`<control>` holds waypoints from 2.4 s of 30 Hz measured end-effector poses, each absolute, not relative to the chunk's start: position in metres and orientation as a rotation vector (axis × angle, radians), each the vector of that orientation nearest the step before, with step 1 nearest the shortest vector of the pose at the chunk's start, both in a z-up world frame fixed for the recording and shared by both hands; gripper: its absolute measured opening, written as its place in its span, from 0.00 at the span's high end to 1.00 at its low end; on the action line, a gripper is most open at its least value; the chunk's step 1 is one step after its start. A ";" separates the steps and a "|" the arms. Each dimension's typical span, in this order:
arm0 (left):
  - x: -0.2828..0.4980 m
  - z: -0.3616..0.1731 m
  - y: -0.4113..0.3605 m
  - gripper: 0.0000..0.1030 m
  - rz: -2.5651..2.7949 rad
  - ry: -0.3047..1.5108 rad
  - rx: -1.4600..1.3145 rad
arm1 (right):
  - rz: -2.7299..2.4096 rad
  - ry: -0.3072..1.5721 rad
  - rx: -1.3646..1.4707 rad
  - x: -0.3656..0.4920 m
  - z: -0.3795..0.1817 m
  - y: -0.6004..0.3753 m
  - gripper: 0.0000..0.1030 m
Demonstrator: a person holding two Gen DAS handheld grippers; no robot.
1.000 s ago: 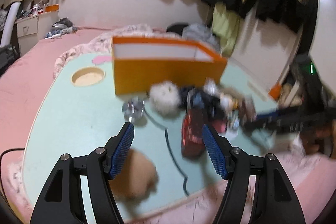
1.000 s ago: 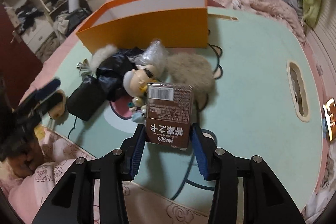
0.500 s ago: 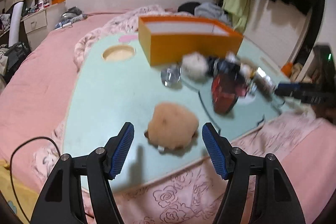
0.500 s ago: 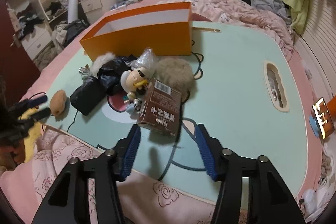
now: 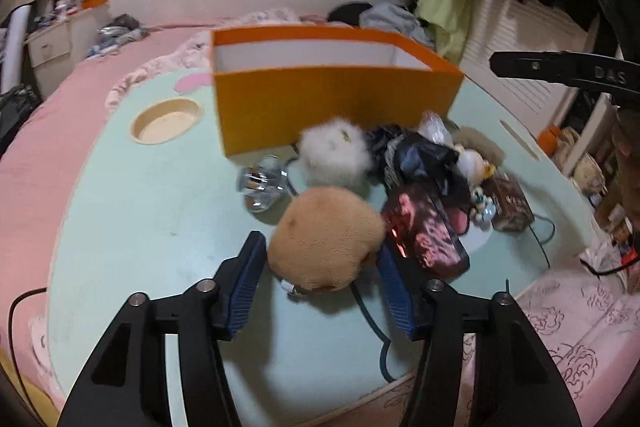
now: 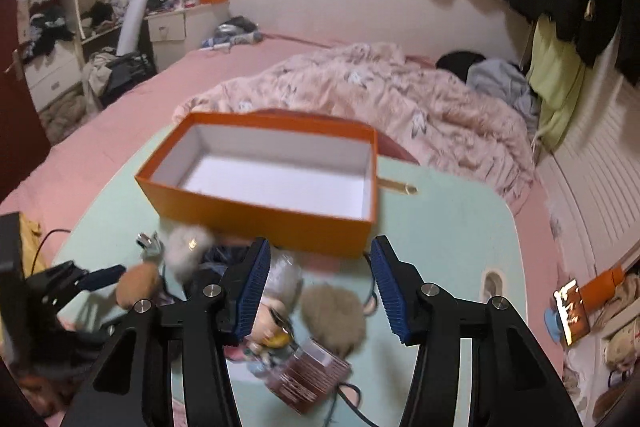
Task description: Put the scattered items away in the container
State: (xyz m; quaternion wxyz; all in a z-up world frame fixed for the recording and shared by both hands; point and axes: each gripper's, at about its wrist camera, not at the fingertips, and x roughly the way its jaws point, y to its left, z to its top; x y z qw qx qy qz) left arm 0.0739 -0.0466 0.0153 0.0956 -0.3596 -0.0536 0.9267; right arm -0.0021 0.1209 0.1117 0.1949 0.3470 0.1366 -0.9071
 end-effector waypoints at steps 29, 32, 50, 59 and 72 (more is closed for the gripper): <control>-0.066 0.108 -0.068 0.31 2.747 -0.278 -1.225 | -2.579 0.580 0.998 -0.078 0.108 0.065 0.42; -0.078 0.097 -0.059 0.31 2.721 -0.255 -1.251 | -2.575 0.566 1.034 -0.088 0.097 0.066 0.42; 0.012 0.121 -0.046 0.31 2.712 -0.122 -1.130 | -2.479 0.522 0.939 -0.005 0.100 0.127 0.31; 0.093 0.055 -0.027 0.31 2.762 -0.048 -1.176 | -2.420 0.473 1.061 0.073 0.037 0.199 0.27; 0.087 0.003 -0.021 0.30 2.800 -0.046 -1.254 | -2.489 0.351 1.150 0.064 0.003 0.218 0.00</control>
